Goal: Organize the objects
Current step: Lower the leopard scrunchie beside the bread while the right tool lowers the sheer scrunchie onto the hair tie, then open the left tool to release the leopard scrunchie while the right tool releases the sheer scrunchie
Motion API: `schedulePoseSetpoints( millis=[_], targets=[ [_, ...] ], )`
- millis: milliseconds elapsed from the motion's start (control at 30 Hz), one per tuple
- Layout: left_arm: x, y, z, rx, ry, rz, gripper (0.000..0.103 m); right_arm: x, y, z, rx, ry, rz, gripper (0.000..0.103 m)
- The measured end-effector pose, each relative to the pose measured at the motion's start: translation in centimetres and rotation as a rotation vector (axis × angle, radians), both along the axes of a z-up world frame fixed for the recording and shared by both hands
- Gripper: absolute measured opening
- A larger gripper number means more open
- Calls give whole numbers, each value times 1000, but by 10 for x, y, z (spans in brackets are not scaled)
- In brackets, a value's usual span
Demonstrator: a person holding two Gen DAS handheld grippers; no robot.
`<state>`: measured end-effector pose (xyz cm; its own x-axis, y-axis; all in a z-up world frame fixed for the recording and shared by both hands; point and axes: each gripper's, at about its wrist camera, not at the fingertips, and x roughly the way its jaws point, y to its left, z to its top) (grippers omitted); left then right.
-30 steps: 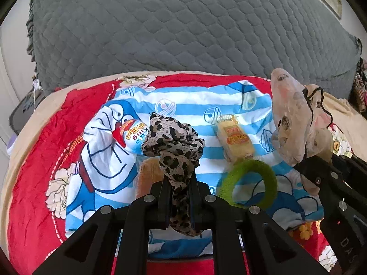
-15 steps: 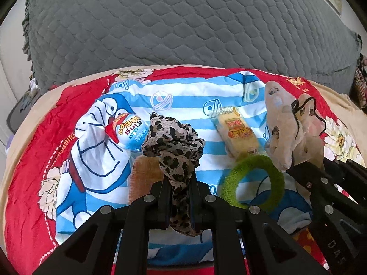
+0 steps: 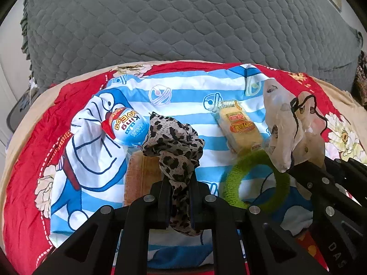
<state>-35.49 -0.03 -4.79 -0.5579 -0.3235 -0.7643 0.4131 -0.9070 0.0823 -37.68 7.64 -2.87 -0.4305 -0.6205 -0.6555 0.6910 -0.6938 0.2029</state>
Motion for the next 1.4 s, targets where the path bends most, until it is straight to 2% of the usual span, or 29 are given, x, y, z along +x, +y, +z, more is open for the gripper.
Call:
schedulePoseSetpoints(
  millis=[633,967,1267,1400],
  targets=[
    [-14,-8,-23,25,-42,18,12,-5,-8,-22,36,-21,3,17],
    [-17,-9,-26,26,-54,14,18,-7,-11,-29,49,-39,5,20],
    [-15,-10,-27,34,-59,26,48,-9,-9,-30,47,-51,-1,21],
    [-13,-10,-24,27,-53,36,62,-10,-9,-30,44,-57,1,29]
  ],
)
